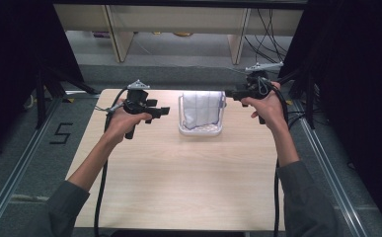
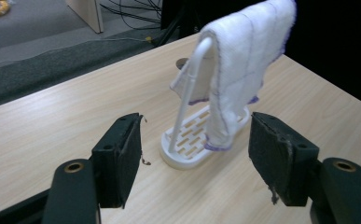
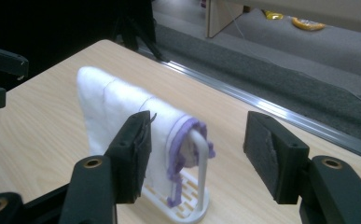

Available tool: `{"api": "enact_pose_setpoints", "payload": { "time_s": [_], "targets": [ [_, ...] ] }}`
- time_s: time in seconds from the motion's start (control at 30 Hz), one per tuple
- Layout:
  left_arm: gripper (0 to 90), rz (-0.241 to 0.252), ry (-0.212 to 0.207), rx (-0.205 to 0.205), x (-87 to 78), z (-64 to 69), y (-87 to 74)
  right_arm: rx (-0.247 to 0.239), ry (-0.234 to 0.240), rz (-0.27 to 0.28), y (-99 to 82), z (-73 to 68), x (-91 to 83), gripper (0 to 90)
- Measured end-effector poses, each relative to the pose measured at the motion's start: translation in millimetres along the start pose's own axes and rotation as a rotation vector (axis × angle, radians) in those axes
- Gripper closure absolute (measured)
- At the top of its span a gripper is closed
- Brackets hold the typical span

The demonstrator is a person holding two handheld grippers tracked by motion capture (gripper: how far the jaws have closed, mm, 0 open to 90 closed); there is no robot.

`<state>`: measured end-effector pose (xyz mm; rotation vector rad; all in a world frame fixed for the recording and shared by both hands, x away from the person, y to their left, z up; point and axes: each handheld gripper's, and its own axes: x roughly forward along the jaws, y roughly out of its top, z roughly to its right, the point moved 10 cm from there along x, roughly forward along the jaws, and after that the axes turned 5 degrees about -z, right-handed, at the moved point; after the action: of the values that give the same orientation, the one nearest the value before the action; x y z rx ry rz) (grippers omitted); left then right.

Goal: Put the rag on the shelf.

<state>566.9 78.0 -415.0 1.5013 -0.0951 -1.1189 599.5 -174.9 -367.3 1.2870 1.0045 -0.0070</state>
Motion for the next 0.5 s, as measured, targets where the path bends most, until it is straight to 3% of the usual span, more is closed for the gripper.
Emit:
{"api": "enact_pose_setpoints", "payload": {
  "time_s": [0.07,0.1,0.27,0.3,0.4,0.5],
  "targets": [
    [34.1,0.002,0.004,0.004,-2.0,2.1,-2.5,0.019,0.012,-0.009,-5.0,-2.7,-1.1,41.7],
    [34.1,0.005,0.001,0.004,-2.6,3.4,-3.5,-0.017,0.001,-0.006,-6.6,0.1,-1.9,41.2],
    [34.0,0.004,-0.015,0.014,-5.5,9.2,-8.2,0.013,0.011,-0.001,-14.3,-5.3,-7.7,40.6],
    [33.8,0.009,-0.017,0.012,-6.3,10.5,-8.6,-0.009,0.004,0.015,-14.3,-4.2,-7.9,40.2],
    [33.9,0.018,-0.017,0.014,-8.8,12.6,-9.7,0.009,0.022,0.018,-19.2,-11.0,-10.5,39.7],
    [33.8,0.019,-0.029,0.014,-10.0,14.4,-11.9,-0.002,0.035,0.022,-22.8,-15.1,-11.6,39.5]
  ]
}}
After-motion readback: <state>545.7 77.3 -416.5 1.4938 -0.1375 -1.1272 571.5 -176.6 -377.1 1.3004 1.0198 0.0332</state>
